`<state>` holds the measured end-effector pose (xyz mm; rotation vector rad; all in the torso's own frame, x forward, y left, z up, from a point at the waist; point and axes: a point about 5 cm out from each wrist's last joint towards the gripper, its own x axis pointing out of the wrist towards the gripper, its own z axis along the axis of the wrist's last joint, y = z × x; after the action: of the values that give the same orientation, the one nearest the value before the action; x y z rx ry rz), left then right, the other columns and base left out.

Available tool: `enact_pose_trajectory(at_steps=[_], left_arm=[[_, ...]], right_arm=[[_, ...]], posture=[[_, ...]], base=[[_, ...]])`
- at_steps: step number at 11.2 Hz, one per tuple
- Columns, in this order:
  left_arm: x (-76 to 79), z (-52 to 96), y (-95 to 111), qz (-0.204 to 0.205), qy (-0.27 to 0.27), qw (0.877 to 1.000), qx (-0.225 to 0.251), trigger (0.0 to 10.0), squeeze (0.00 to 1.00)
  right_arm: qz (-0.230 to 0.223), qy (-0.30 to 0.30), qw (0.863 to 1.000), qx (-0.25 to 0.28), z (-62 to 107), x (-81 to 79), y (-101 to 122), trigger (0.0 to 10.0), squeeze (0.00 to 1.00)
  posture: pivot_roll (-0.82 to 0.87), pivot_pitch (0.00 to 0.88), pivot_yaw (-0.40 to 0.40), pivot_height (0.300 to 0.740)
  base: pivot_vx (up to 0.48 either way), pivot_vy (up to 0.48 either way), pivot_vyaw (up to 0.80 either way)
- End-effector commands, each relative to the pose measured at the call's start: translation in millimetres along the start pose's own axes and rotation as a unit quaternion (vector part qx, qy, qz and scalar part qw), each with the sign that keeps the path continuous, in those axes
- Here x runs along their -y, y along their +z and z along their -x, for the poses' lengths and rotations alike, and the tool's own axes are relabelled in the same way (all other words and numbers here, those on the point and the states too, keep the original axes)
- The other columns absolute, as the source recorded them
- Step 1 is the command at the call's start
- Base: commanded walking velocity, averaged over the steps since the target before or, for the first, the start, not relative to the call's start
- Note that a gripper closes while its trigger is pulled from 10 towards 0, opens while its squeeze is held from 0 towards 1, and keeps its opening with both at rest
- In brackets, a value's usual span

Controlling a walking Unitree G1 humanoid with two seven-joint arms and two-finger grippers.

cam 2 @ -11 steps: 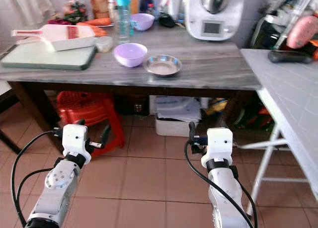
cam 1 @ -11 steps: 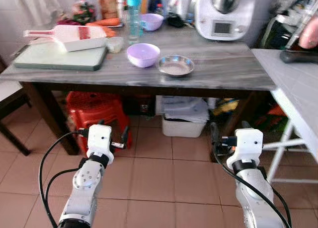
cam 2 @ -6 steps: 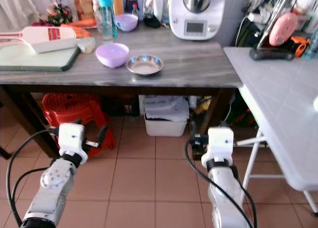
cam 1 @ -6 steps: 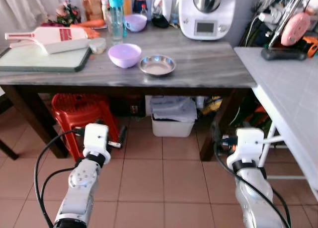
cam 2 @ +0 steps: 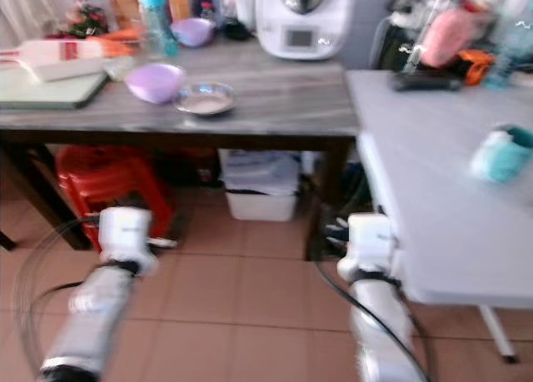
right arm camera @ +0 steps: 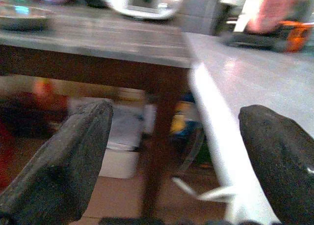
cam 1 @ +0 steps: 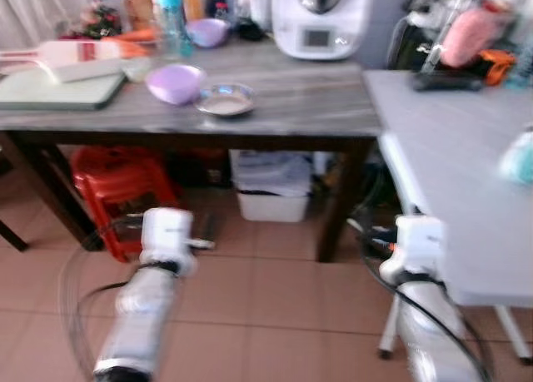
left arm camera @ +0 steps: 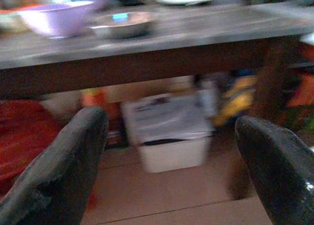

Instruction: Setting the table

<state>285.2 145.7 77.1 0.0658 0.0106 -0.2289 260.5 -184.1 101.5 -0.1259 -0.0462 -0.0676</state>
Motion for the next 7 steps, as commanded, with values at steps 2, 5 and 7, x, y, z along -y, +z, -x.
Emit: enact_pose_trajectory(at_steps=[2,5,7], left_arm=[[-10.9,0.7,3.2,-0.010,0.007,1.000,0.001,10.0,0.00],[-8.7,0.7,3.0,-0.010,0.004,1.000,0.001,10.0,0.00],[-8.3,0.5,3.1,-0.010,0.001,1.000,0.000,10.0,0.00]], right_arm=[[-0.008,0.003,1.000,0.008,-2.3,-4.9,3.8,10.0,0.00],[-0.006,0.004,1.000,0.011,-3.1,-4.3,5.5,10.0,0.00],[-0.007,0.003,1.000,0.012,-3.2,-4.5,5.6,10.0,0.00]], posture=[[-0.02,0.049,0.013,0.740],[-0.02,0.049,0.013,0.740],[-0.03,0.049,0.013,0.740]], base=[[0.000,-0.388,0.00],[0.000,-0.389,0.00],[0.000,-0.390,0.00]])
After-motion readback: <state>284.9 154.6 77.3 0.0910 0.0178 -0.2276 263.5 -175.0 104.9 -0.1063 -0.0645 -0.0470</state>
